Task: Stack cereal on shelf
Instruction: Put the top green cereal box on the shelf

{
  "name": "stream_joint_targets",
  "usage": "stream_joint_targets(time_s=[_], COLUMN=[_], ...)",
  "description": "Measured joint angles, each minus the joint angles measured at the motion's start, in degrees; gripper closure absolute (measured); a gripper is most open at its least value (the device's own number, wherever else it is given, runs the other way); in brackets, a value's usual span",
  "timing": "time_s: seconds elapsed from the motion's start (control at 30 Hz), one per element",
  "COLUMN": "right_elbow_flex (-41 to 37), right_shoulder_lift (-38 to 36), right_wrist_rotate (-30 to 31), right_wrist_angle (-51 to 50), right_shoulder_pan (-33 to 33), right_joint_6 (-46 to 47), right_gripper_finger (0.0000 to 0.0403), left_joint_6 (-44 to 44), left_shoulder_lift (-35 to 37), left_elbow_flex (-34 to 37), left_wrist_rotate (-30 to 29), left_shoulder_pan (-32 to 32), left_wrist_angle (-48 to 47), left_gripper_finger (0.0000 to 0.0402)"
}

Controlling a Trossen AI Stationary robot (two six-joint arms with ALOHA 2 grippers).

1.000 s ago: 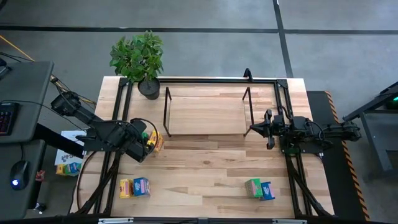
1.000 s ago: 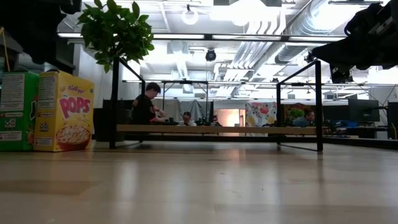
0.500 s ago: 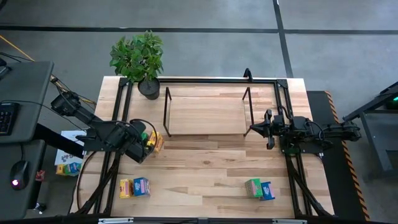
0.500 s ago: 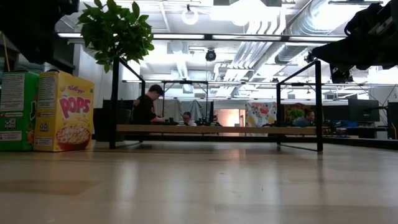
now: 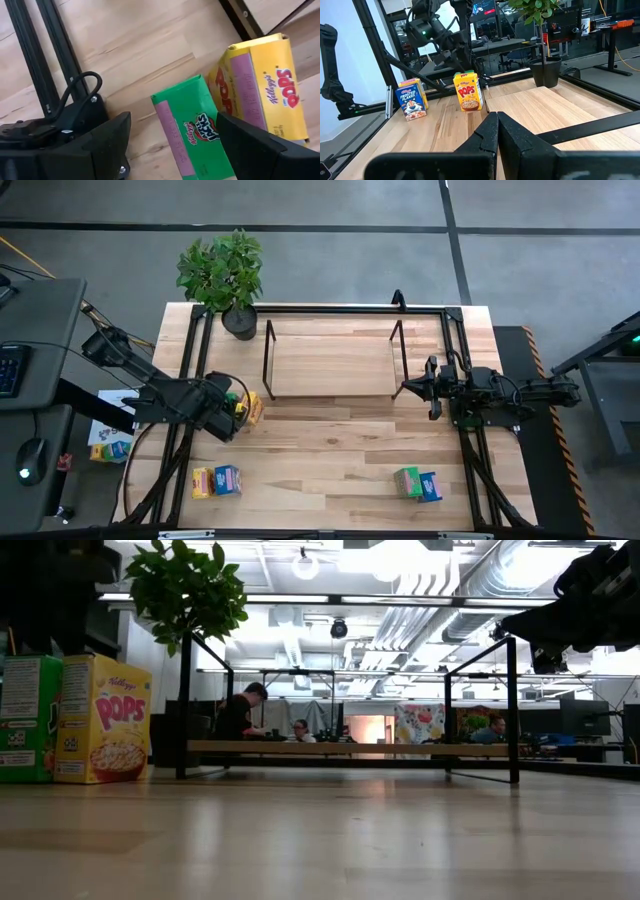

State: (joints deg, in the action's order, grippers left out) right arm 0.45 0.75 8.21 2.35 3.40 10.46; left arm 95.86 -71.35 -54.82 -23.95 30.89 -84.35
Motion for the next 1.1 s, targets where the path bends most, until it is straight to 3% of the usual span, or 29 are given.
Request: stream_joint_targets(time_s=[0.93, 1.1], right_elbow_flex=[0.0, 0.0], right_shoulder_lift=[0.0, 0.0], right_wrist_rotate=[0.0, 0.0], right_wrist_angle=[0.0, 0.0], right_shoulder_pan=[0.0, 0.0], right_joint_6=[0.0, 0.0], right_gripper_finger=[0.0402, 0.0402], left_joint_6=[1.4, 1.1], left_shoulder_lift=[3.0, 3.0], left_elbow_flex=[0.9, 4.3], left_wrist_rotate=[-4.6, -3.4], left_shoulder_pan=[-0.1, -0.1], left_wrist_angle=[2.8, 7.3], left_gripper_finger=[0.0115, 0.0115])
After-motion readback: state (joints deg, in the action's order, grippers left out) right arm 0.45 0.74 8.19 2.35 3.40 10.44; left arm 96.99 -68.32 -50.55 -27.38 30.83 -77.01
